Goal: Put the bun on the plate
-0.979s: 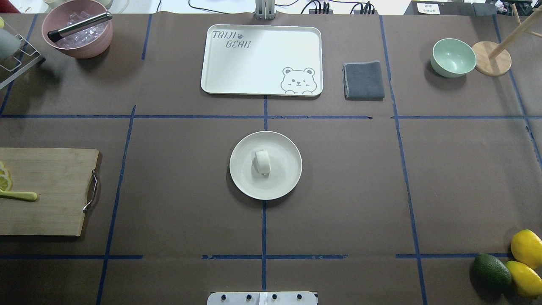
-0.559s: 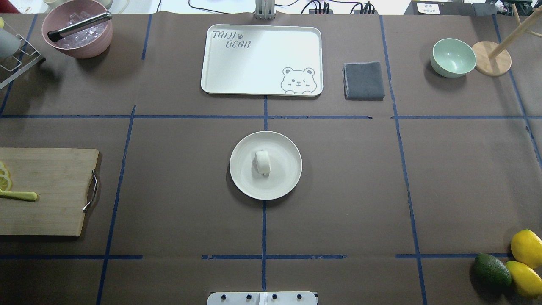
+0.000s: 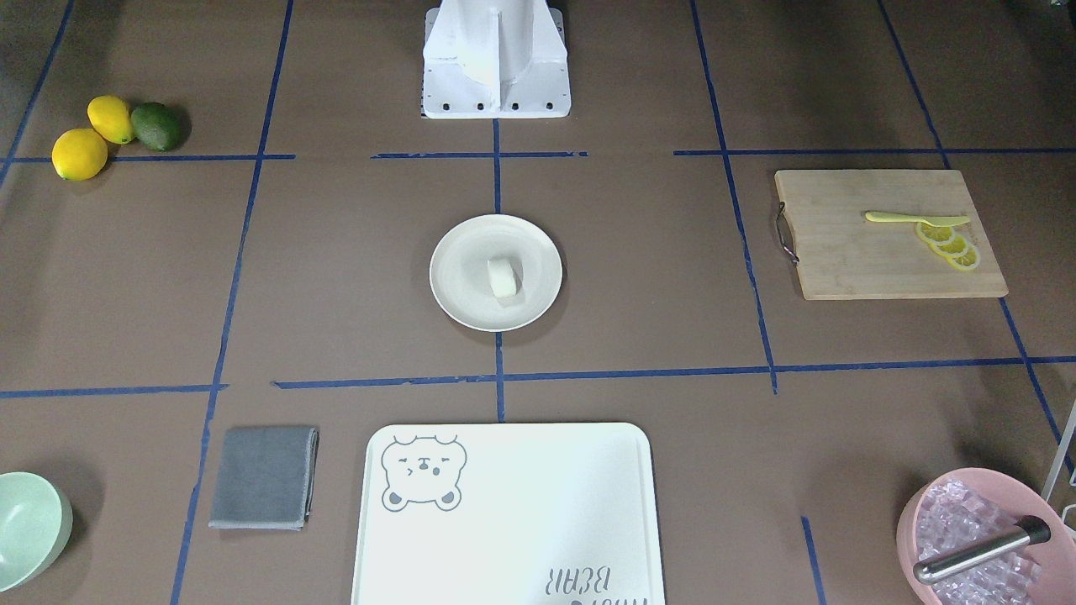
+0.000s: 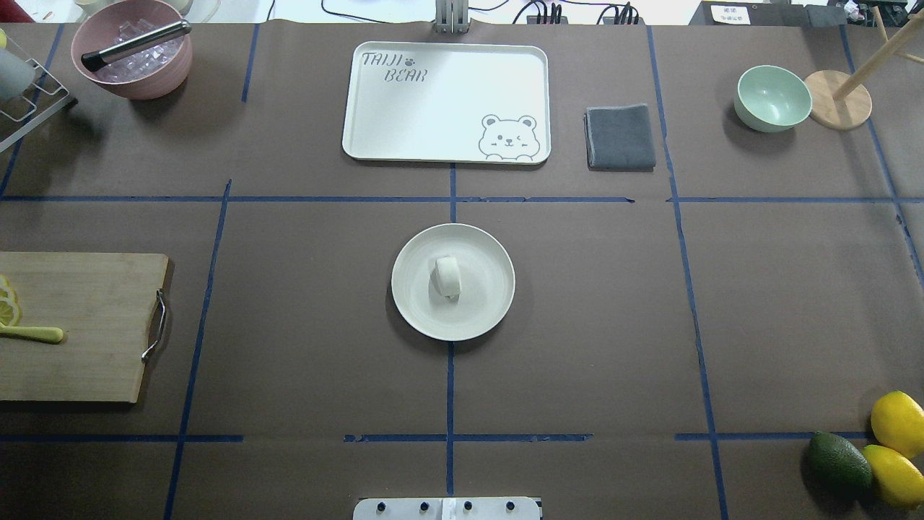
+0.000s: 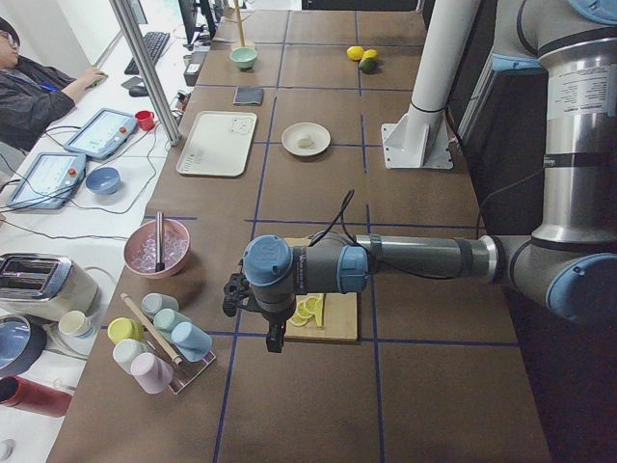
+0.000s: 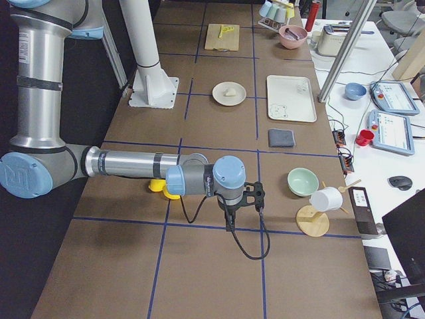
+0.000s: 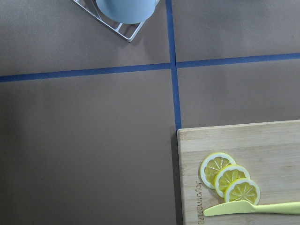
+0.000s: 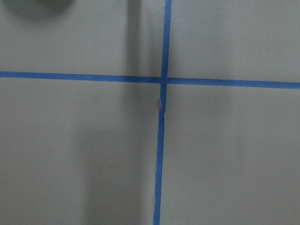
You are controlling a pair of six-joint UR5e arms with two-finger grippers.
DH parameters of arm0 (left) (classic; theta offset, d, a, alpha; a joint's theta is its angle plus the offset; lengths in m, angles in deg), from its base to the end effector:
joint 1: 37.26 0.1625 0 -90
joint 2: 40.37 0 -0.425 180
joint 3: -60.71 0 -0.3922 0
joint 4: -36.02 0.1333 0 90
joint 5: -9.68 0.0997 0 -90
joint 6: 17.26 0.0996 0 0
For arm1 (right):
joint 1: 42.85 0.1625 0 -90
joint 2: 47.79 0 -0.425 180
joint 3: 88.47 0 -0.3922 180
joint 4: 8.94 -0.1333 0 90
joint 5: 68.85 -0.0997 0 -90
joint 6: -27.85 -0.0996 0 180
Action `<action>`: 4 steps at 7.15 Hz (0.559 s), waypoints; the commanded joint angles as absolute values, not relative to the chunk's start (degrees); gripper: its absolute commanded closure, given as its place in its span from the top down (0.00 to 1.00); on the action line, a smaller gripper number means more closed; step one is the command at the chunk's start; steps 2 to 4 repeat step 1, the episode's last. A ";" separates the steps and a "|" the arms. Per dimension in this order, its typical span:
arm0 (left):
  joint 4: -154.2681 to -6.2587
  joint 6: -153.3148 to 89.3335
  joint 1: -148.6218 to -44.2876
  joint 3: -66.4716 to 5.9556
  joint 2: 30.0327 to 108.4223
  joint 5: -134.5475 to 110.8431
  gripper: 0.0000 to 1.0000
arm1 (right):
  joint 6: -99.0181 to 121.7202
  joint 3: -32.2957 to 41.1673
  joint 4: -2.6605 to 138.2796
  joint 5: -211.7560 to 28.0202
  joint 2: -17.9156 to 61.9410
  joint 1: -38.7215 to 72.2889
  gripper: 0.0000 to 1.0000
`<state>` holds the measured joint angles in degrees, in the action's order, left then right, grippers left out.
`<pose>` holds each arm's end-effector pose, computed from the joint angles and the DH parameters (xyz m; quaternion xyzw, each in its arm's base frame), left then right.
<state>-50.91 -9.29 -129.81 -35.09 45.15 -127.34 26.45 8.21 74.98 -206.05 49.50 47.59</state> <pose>-0.0807 -0.4533 0.6481 0.0226 0.3985 0.0373 0.9161 0.0636 -0.4435 0.6461 0.0404 -0.4002 -0.0044 0.9155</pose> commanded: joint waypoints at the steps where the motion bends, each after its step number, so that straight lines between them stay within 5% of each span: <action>1: -50.91 -9.26 -129.81 -35.09 45.15 -127.34 1.00 | 26.45 8.21 75.00 -206.04 49.41 47.59 1.00; 4: -50.91 -9.26 -129.81 -35.09 45.15 -127.34 1.00 | 26.45 8.21 75.00 -206.04 49.41 47.59 1.00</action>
